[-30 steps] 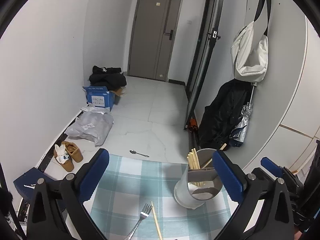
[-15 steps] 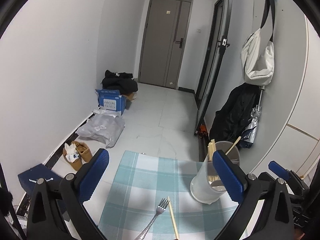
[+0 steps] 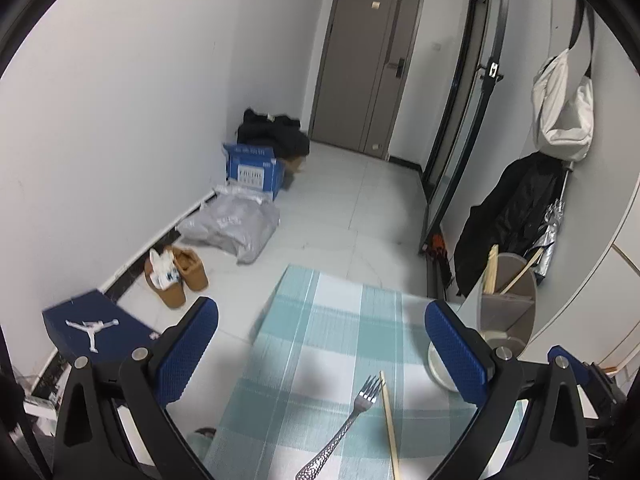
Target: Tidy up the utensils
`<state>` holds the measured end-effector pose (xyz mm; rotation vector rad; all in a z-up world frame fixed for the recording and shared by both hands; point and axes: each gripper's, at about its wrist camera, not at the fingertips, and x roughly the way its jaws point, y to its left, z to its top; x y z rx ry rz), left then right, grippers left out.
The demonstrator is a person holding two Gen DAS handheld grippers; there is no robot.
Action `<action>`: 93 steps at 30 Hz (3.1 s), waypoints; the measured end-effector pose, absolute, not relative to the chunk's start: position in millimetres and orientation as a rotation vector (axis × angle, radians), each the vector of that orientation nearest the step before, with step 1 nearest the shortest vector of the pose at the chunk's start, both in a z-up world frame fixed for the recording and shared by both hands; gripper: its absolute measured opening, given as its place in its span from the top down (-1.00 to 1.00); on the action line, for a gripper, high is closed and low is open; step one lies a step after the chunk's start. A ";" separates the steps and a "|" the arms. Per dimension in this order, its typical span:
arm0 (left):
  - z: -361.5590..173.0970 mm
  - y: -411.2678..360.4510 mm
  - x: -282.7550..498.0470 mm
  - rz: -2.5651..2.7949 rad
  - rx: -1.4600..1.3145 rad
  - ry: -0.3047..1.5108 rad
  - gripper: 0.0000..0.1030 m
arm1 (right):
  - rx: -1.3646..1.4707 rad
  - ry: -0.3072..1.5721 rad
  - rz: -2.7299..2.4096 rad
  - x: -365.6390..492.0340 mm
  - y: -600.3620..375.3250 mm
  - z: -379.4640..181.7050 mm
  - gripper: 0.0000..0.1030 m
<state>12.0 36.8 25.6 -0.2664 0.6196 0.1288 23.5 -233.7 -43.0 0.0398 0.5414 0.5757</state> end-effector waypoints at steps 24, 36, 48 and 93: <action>-47.8 79.8 38.0 0.074 -0.472 0.948 -0.97 | -0.091 0.913 0.576 67.8 -167.8 -163.4 -0.54; -56.7 99.7 41.1 0.090 -0.537 0.979 -0.97 | -0.250 0.945 0.554 83.8 -136.7 -179.9 0.58; -62.5 98.8 46.9 0.057 -0.584 1.030 -0.97 | -0.292 1.035 0.584 67.5 -158.0 -179.5 0.90; -75.0 24.0 56.0 -0.014 -0.314 1.113 -0.97 | 0.063 0.961 0.695 72.6 -216.6 -156.8 0.93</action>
